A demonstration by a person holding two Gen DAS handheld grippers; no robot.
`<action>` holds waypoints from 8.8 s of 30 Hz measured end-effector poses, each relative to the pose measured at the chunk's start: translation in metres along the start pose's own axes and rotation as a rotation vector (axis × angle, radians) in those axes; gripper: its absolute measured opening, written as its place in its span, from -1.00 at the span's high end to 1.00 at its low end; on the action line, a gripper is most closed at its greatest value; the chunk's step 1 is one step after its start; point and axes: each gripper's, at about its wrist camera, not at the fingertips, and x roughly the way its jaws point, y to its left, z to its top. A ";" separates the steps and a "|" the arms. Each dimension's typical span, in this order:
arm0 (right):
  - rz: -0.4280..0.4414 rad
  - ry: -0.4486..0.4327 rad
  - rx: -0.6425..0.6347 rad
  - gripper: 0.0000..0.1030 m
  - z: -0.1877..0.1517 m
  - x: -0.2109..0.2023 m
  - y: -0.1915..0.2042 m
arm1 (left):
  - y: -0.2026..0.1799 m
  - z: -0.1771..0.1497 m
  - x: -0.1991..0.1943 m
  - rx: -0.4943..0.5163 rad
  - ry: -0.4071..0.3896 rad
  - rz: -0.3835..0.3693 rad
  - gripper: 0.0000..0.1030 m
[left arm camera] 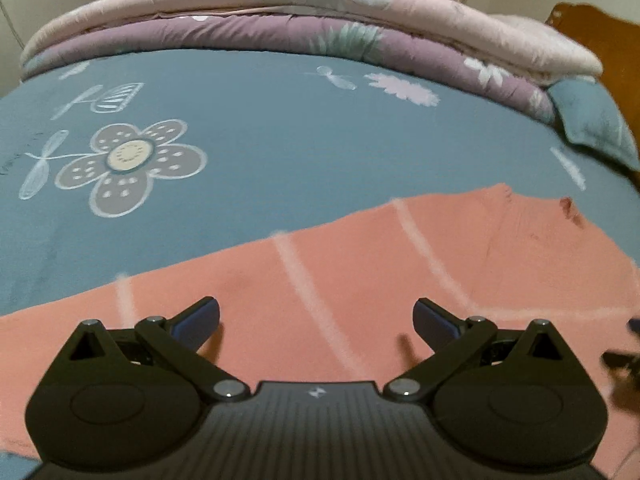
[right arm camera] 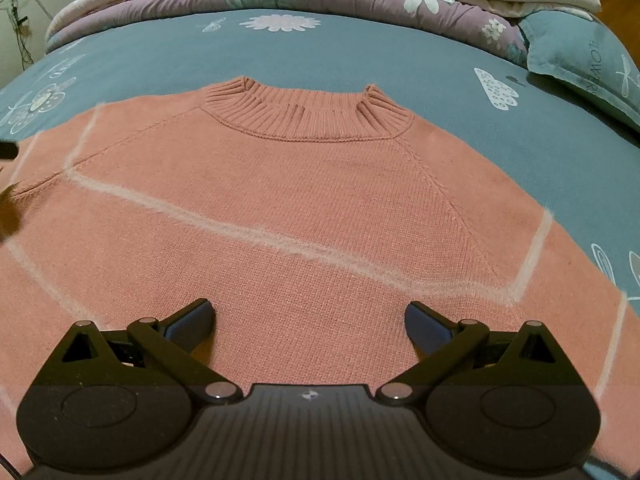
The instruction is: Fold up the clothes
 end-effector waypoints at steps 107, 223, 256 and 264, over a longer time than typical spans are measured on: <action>0.023 0.210 0.003 -1.00 -0.043 -0.045 0.066 | 0.250 -0.112 -0.066 -0.907 -0.423 -0.004 -0.99; 0.291 -0.045 0.087 -1.00 -0.122 -0.139 -0.087 | -0.271 0.043 -0.041 0.036 -0.200 -0.321 -0.99; 0.231 -0.021 0.199 -1.00 -0.124 -0.128 -0.101 | -0.395 -0.060 0.023 1.027 0.049 0.013 -0.99; 0.226 -0.036 0.223 -1.00 -0.127 -0.130 -0.107 | -0.386 -0.045 0.003 0.925 0.050 -0.115 -0.99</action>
